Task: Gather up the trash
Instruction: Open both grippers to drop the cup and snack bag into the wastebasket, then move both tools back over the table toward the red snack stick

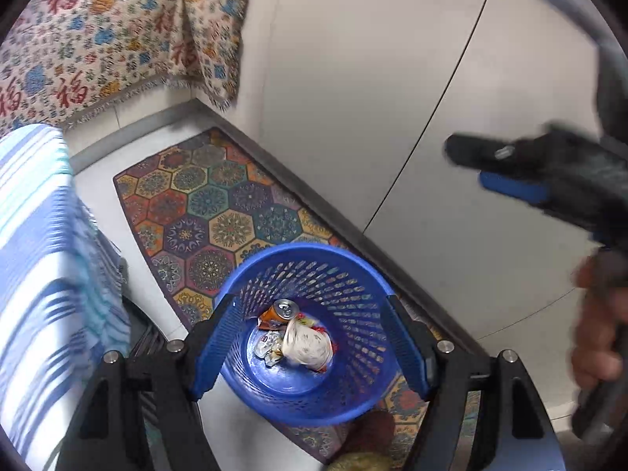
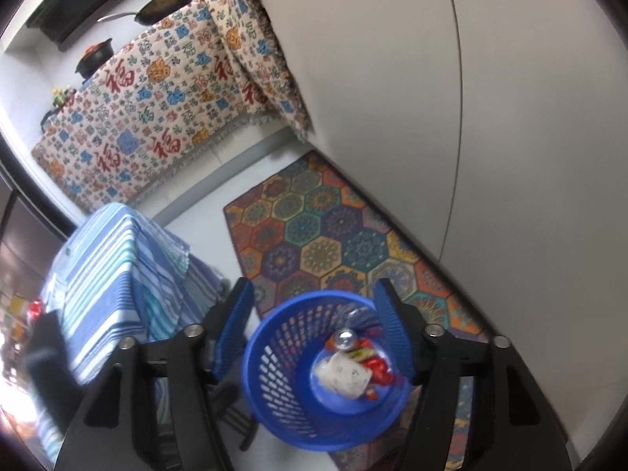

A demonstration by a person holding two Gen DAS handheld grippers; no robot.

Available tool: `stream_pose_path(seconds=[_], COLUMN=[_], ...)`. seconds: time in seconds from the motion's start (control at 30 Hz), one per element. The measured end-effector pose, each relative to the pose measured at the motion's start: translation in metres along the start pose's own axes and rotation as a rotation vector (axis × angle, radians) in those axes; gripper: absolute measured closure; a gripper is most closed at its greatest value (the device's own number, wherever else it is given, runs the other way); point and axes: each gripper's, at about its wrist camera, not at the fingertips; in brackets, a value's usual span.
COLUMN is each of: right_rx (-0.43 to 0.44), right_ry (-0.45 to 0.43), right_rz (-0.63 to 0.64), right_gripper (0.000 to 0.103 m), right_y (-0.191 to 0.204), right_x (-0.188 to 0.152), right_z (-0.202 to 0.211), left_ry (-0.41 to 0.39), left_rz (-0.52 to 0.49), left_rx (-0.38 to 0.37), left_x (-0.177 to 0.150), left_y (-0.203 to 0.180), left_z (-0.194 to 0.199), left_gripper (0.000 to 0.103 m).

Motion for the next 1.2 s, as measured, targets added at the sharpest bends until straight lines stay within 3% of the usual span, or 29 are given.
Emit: stream_pose_path(seconds=[0.13, 0.23, 0.47, 0.63, 0.8, 0.93, 1.07, 1.1, 1.17, 1.2], right_rx=[-0.044, -0.03, 0.107, 0.212, 0.234, 0.214, 0.192, 0.198, 0.195, 0.195], right_ry=[-0.041, -0.063, -0.07, -0.009, 0.063, 0.134, 0.18, 0.175, 0.172, 0.169], right_rz=[0.099, 0.176, 0.389, 0.569, 0.69, 0.731, 0.768, 0.767, 0.759, 0.758], right_gripper=[0.026, 0.026, 0.019, 0.017, 0.016, 0.016, 0.016, 0.013, 0.006, 0.005], right_y=[0.029, 0.059, 0.163, 0.25, 0.32, 0.352, 0.37, 0.372, 0.375, 0.376], right_x=[0.0, -0.006, -0.047, -0.09, -0.131, -0.147, -0.161, -0.162, -0.161, -0.161], right_z=[0.009, 0.015, 0.023, 0.016, -0.006, -0.033, -0.052, -0.055, -0.061, -0.063], left_ry=[-0.061, -0.09, -0.108, -0.092, -0.08, -0.055, -0.057, -0.055, -0.06, -0.064], left_rz=[0.018, 0.045, 0.161, 0.291, 0.352, 0.389, 0.35, 0.335, 0.32, 0.319], left_rx=[-0.007, 0.012, 0.201, 0.318, 0.4, 0.412, 0.45, 0.459, 0.458, 0.458], left_x=[-0.018, -0.04, -0.109, -0.147, -0.171, -0.179, -0.188, -0.187, -0.186, -0.184], left_y=[0.009, 0.026, 0.113, 0.19, 0.252, 0.288, 0.305, 0.309, 0.317, 0.321], left_z=[0.063, 0.109, 0.179, 0.211, 0.236, 0.237, 0.245, 0.243, 0.242, 0.241], left_gripper=[0.028, 0.028, 0.028, 0.028, 0.028, 0.028, 0.027, 0.026, 0.014, 0.014])
Point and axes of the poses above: each gripper's, at about its wrist camera, not at the fingertips, and z roughly against the way its jaws point, y to its left, x to its top, and after that the axes turned 4 degrees about y, right-handed
